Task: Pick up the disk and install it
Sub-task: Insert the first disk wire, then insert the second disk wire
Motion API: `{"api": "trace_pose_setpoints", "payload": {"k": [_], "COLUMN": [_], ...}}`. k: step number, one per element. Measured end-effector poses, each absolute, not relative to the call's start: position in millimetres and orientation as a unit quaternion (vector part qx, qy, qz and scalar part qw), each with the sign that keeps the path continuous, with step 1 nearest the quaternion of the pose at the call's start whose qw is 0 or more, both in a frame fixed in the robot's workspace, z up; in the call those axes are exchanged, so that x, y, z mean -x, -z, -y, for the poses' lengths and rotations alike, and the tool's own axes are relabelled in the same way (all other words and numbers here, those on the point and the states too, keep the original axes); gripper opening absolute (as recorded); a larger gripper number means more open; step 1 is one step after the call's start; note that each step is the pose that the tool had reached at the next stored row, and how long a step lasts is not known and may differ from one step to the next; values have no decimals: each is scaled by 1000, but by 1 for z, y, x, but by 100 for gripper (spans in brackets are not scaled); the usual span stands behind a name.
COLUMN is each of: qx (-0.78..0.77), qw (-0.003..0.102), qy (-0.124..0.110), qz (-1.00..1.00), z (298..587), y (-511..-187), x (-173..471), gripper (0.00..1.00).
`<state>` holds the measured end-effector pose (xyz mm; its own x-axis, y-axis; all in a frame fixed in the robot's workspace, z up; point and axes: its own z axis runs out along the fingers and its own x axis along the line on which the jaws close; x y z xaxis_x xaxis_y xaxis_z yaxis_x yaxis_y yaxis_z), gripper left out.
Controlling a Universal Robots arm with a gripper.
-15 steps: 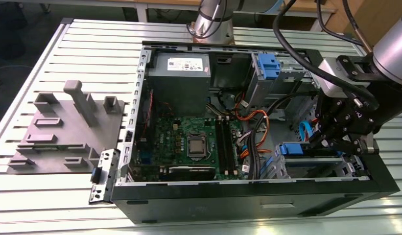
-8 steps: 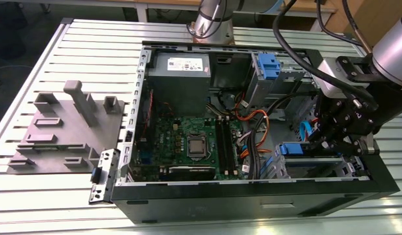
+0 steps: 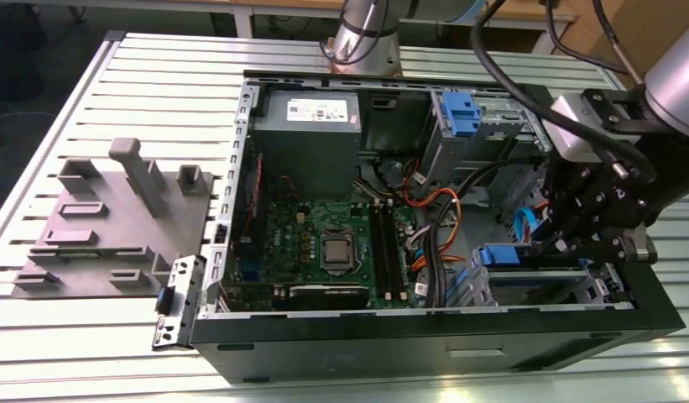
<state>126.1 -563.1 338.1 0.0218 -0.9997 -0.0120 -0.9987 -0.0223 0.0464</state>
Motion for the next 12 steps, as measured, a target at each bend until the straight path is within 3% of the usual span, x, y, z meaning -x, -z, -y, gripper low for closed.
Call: {"api": "trace_pose_setpoints", "payload": {"k": [12], "qx": [-715], "qw": [12], "qy": [21], "qz": [699], "z": [563], "y": [-356], "x": [-126], "gripper": [24]}}
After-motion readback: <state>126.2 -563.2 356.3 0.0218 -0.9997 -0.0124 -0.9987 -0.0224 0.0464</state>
